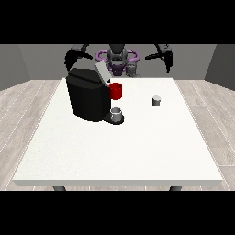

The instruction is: Insert the coffee pod into the coffee machine and close the lid

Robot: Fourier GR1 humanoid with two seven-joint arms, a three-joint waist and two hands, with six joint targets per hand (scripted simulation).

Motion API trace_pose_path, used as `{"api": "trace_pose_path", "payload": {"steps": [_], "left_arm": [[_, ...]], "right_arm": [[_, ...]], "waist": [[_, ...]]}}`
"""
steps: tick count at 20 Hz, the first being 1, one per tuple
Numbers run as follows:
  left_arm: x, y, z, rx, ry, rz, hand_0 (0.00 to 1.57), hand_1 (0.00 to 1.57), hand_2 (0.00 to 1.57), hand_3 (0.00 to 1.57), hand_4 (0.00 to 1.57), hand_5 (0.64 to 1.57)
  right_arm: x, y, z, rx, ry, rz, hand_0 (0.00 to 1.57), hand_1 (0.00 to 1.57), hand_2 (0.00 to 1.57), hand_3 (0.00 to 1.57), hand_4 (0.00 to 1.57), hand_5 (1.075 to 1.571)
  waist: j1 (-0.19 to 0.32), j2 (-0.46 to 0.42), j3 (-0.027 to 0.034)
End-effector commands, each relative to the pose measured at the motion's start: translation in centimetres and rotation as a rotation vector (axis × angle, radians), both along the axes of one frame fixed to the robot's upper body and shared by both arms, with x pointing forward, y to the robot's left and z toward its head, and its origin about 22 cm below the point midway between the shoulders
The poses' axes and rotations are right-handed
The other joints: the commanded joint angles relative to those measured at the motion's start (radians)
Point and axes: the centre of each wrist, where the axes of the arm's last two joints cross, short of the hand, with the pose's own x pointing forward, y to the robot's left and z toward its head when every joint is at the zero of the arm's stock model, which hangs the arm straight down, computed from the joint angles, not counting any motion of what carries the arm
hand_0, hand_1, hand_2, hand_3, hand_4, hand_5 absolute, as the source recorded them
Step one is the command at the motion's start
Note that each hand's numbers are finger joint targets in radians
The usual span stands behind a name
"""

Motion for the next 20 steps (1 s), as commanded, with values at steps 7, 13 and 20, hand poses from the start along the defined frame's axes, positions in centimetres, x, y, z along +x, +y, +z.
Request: {"api": "trace_pose_path", "payload": {"steps": [7, 13, 20], "left_arm": [[4.9, 5.1, 2.8, 0.071, 0.104, 0.050, 0.00, 0.00, 0.00, 0.00, 0.00, 1.571], [6.5, 7.8, 3.1, 0.133, 0.125, 0.070, 0.00, 0.00, 0.00, 0.00, 0.00, 1.571], [8.3, 5.5, 1.1, 0.190, 0.200, 0.078, 0.00, 0.00, 0.00, 0.00, 0.00, 1.571]], "right_arm": [[0.7, 2.4, 1.0, 0.036, -0.080, 0.070, 0.00, 0.00, 0.00, 0.00, 0.23, 1.571], [2.8, 2.8, 4.2, 0.026, -0.151, 0.090, 0.00, 0.00, 0.00, 0.00, 0.28, 1.571], [4.0, 2.1, 4.3, -0.007, -0.104, 0.067, 0.00, 0.00, 0.00, 0.00, 0.40, 1.571]], "waist": [[-0.099, 0.102, 0.0003], [-0.114, 0.203, -0.0001], [-0.099, 0.210, 0.0002]]}}
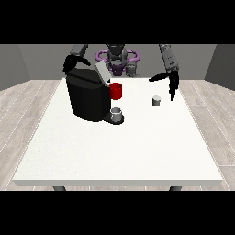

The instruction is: Insert the coffee pod into the coffee machine and close the lid

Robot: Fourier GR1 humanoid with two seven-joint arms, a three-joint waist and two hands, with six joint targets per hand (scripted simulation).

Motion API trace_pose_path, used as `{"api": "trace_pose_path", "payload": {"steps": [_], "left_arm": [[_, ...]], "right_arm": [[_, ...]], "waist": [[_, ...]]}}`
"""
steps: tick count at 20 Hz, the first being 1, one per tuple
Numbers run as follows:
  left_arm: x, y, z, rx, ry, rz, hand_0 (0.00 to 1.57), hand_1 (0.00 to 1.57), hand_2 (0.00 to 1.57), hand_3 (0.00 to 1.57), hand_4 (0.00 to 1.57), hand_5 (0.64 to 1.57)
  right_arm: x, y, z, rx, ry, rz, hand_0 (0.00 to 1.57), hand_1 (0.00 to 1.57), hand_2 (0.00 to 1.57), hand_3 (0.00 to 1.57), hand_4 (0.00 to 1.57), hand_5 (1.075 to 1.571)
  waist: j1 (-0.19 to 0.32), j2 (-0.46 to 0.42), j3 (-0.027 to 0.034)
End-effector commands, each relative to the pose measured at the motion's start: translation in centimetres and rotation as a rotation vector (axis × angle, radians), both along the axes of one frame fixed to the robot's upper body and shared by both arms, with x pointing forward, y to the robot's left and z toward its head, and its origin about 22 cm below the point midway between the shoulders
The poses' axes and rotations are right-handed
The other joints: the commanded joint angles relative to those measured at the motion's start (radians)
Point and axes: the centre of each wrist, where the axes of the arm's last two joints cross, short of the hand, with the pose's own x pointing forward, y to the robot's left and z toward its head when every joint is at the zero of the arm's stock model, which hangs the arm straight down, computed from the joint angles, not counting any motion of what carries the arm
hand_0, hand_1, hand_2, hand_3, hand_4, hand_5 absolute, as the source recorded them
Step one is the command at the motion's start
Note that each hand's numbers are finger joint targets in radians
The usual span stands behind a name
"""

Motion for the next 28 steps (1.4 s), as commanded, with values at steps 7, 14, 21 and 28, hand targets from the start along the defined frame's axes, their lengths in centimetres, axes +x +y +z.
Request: {"api": "trace_pose_path", "payload": {"steps": [7, 14, 21, 28], "left_arm": [[2.8, -1.9, 0.7, 0.140, 0.024, -0.046, 0.00, 0.00, 0.20, 0.00, 0.00, 1.571], [2.0, -1.5, -2.8, 0.208, 0.158, -0.013, 0.70, 0.70, 0.78, 0.43, 0.00, 1.571], [1.3, 0.3, -2.9, 0.386, 0.173, -0.089, 0.60, 0.60, 0.72, 0.47, 0.00, 1.571], [2.6, -1.7, -3.0, 0.485, 0.069, -0.051, 0.70, 0.70, 0.83, 0.59, 0.00, 1.571]], "right_arm": [[2.2, -0.4, -1.5, -0.022, 0.017, -0.035, 0.00, 0.00, 0.00, 0.00, 0.43, 1.571], [1.9, 1.4, -0.6, -0.030, 0.081, -0.054, 0.00, 0.00, 0.00, 0.00, 0.36, 1.571], [1.7, 1.0, -2.4, -0.018, 0.103, -0.057, 0.00, 0.00, 0.00, 0.00, 0.47, 1.571], [2.1, 0.8, -2.5, -0.036, 0.089, -0.076, 0.00, 0.00, 0.00, 0.00, 0.49, 1.571]], "waist": [[0.024, 0.058, 0.0004], [0.015, 0.000, 0.0000], [0.033, 0.014, 0.0003], [0.025, 0.026, 0.0002]]}}
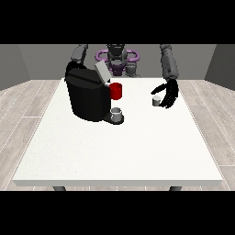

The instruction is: Insert the coffee pod into the coffee machine and close the lid

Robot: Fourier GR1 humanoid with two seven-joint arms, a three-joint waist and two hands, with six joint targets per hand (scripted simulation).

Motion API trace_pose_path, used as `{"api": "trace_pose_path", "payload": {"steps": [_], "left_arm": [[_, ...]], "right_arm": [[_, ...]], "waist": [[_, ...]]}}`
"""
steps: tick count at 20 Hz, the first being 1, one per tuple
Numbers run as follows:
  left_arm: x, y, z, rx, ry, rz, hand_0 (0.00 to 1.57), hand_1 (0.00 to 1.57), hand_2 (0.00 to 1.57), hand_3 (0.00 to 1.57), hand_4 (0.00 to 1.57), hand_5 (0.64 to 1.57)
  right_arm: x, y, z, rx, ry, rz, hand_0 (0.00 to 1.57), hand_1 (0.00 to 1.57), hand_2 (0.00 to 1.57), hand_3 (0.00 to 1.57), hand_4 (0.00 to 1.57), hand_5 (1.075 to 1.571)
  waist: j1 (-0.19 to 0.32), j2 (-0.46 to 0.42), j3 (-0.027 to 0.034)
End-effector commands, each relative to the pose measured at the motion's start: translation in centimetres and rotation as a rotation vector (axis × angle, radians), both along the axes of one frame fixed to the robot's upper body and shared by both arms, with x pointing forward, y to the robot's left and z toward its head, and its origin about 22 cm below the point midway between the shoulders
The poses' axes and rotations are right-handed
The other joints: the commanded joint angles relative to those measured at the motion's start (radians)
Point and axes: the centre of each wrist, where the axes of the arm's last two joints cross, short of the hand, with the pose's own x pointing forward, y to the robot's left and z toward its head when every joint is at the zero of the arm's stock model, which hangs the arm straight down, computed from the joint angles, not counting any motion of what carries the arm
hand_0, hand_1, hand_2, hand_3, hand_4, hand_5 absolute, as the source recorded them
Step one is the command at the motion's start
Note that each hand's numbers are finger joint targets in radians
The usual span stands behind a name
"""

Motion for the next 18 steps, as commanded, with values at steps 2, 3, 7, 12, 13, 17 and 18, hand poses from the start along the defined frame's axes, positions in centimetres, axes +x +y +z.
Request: {"api": "trace_pose_path", "payload": {"steps": [2, 3, 7, 12, 13, 17, 18], "left_arm": [[0.3, -0.8, -0.8, 0.043, -0.063, 0.016, 0.72, 0.72, 0.86, 0.65, 0.23, 1.571], [1.0, -0.1, 0.6, 0.061, -0.117, 0.040, 0.69, 0.69, 0.85, 0.65, 0.29, 1.571], [0.7, -1.4, -1.2, 0.097, -0.131, 0.041, 0.84, 0.84, 0.97, 0.75, 0.38, 1.571], [0.8, -0.3, -0.6, 0.191, -0.048, 0.006, 0.90, 0.90, 1.01, 0.78, 0.31, 1.571], [0.5, 0.2, -0.6, 0.207, -0.075, -0.008, 0.97, 0.97, 1.05, 0.79, 0.32, 1.571], [2.3, 0.2, 2.2, 0.231, -0.149, -0.044, 1.23, 1.23, 1.36, 1.31, 0.47, 1.571], [1.3, 0.8, 1.0, 0.212, -0.108, -0.043, 1.27, 1.27, 1.40, 1.36, 0.51, 1.571]], "right_arm": [[0.5, 1.5, 2.0, 0.008, 0.013, -0.011, 0.00, 0.00, 0.00, 0.00, 0.52, 1.571], [0.7, 1.3, 1.7, 0.014, -0.013, 0.019, 0.00, 0.00, 0.00, 0.00, 0.51, 1.571], [0.4, 1.0, 0.9, 0.015, -0.033, 0.004, 0.00, 0.00, 0.00, 0.00, 0.51, 1.571], [0.3, 0.0, 0.5, 0.034, -0.007, 0.000, 0.00, 0.00, 0.00, 0.00, 0.49, 1.571], [0.9, -0.7, 1.6, 0.053, -0.026, 0.008, 0.00, 0.00, 0.00, 0.00, 0.43, 1.571], [1.1, 0.0, 0.8, 0.034, -0.029, 0.001, 0.00, 0.00, 0.00, 0.00, 0.42, 1.571], [-0.4, -0.5, -0.2, 0.033, -0.020, -0.002, 0.00, 0.00, 0.00, 0.00, 0.43, 1.571]], "waist": [[-0.003, -0.012, -0.0005], [-0.014, 0.031, -0.0004], [-0.015, 0.044, -0.0002], [-0.024, 0.006, 0.0001], [-0.018, 0.025, -0.0001], [-0.013, 0.053, 0.0000], [-0.024, 0.005, 0.0000]]}}
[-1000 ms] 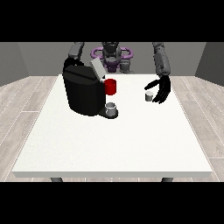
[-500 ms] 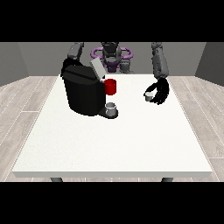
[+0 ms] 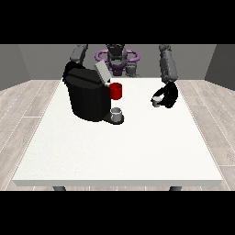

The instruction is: Insert the coffee pod into the coffee machine and close the lid

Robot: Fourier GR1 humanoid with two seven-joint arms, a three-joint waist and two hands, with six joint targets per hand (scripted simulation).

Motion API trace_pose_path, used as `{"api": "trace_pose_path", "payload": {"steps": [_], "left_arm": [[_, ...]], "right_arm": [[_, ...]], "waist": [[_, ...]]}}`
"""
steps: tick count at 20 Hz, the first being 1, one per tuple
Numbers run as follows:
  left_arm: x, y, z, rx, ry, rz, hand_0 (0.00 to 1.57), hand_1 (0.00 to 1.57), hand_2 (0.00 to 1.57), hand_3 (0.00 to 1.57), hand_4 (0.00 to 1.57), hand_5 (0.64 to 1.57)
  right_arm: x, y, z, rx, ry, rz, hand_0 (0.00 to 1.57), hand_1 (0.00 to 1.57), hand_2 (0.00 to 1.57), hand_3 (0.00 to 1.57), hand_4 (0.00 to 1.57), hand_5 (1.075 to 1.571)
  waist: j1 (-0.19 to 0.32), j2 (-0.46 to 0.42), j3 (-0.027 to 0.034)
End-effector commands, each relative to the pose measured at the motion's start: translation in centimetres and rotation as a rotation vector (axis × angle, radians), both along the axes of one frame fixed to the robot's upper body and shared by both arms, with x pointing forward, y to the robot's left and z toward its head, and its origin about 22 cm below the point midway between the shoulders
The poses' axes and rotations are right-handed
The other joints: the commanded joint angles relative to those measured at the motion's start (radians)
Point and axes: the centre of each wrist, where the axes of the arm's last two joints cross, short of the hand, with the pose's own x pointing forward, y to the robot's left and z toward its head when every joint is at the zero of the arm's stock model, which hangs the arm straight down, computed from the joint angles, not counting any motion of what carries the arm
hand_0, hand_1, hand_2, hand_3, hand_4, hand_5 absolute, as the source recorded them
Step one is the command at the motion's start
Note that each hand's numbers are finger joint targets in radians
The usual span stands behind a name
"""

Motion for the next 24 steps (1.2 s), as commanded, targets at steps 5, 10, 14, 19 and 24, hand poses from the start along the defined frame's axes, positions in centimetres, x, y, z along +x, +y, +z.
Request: {"api": "trace_pose_path", "payload": {"steps": [5, 10, 14, 19, 24], "left_arm": [[2.6, -1.4, 4.0, -0.040, -0.062, -0.157, 1.45, 1.45, 1.45, 1.39, 0.62, 1.571], [4.5, -3.2, 7.1, -0.072, -0.037, -0.188, 1.29, 1.29, 1.36, 1.34, 0.56, 1.571], [5.1, -3.0, 9.8, -0.042, -0.021, -0.263, 1.23, 1.23, 1.32, 1.29, 0.57, 1.571], [6.0, -4.8, 11.3, -0.051, -0.058, -0.266, 1.27, 1.27, 1.34, 1.29, 0.55, 1.571], [7.2, -8.6, 12.7, -0.056, -0.080, -0.237, 1.25, 1.25, 1.33, 1.28, 0.54, 1.571]], "right_arm": [[0.0, 0.1, -1.7, 0.020, 0.075, -0.008, 0.00, 0.00, 0.00, 0.00, 0.46, 1.571], [0.0, 0.6, -2.9, 0.000, 0.106, 0.004, 0.00, 0.00, 0.00, 0.00, 0.47, 1.571], [-0.3, -1.1, -3.5, -0.029, 0.153, 0.005, 0.00, 0.00, 0.00, 0.00, 0.46, 1.571], [0.6, -0.7, -2.6, 0.028, 0.112, 0.010, 0.00, 0.00, 0.00, 0.00, 0.48, 1.571], [1.2, -1.2, -2.4, 0.033, 0.091, 0.037, 0.00, 0.00, 0.00, 0.00, 0.50, 1.571]], "waist": [[0.014, -0.052, -0.0012], [0.015, -0.100, -0.0009], [0.008, -0.153, -0.0009], [-0.009, -0.139, -0.0010], [-0.027, -0.123, -0.0008]]}}
